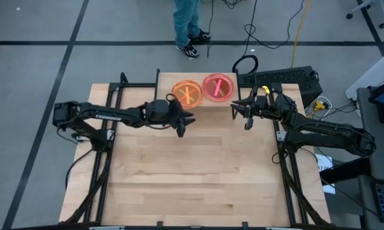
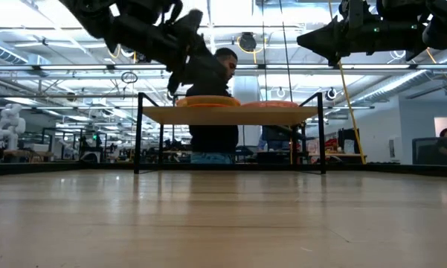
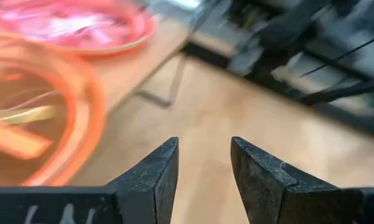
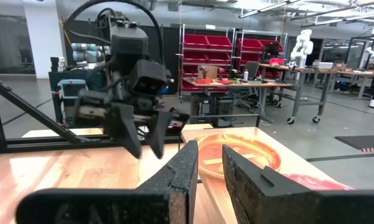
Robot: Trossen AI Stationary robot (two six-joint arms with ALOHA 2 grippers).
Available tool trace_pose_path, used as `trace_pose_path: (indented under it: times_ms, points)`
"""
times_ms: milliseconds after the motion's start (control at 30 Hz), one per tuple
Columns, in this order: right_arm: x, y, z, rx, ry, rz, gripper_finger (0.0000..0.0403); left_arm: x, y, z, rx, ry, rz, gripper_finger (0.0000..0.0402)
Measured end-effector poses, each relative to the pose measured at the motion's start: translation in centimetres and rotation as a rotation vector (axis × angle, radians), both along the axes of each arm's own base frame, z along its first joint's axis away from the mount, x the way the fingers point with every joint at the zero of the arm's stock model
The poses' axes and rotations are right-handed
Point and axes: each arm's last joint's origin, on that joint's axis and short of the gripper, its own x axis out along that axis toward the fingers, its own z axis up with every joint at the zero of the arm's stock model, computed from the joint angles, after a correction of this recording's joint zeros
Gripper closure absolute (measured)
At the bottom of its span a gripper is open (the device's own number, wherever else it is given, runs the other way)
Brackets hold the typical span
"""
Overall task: Place and stack plates onto a shelf
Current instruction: Adjust the stack plates on the shelf
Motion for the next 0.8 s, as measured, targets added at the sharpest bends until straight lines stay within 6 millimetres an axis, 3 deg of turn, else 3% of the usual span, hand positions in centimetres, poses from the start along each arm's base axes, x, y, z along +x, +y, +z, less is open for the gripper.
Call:
trace_pose_path:
  times_ms: [100, 300, 367, 600, 733, 800]
  points:
    - [0.0, 0.0, 0.0, 0.0, 0.0, 0.0, 0.0342, 0.3, -0.1, 0.9, 0.08, 0.12, 0.045, 0.025]
    - [0.0, 0.0, 0.0, 0.0, 0.0, 0.0, 0.0342, 1.3, -1.9, 5.2, 0.275, 0.246, 0.068, 0.025]
    - [0.0, 0.0, 0.0, 0.0, 0.0, 0.0, 0.0342, 1.7, -2.1, 5.7, 0.279, 0.299, 0.054, 0.025]
    - [0.0, 0.0, 0.0, -0.007, 0.001, -0.001, 0.0342, 3.7, -1.8, 2.4, 0.275, 0.58, 0.006, 0.026]
    - [0.0, 0.0, -0.1, -0.004, 0.008, -0.001, 0.0342, 5.2, -1.4, 0.9, 0.289, 0.628, -0.016, 0.0295]
    - [0.0, 0.0, -0.1, -0.003, 0.01, -0.001, 0.0342, 5.9, -1.1, 1.3, 0.295, 0.601, -0.006, 0.0308]
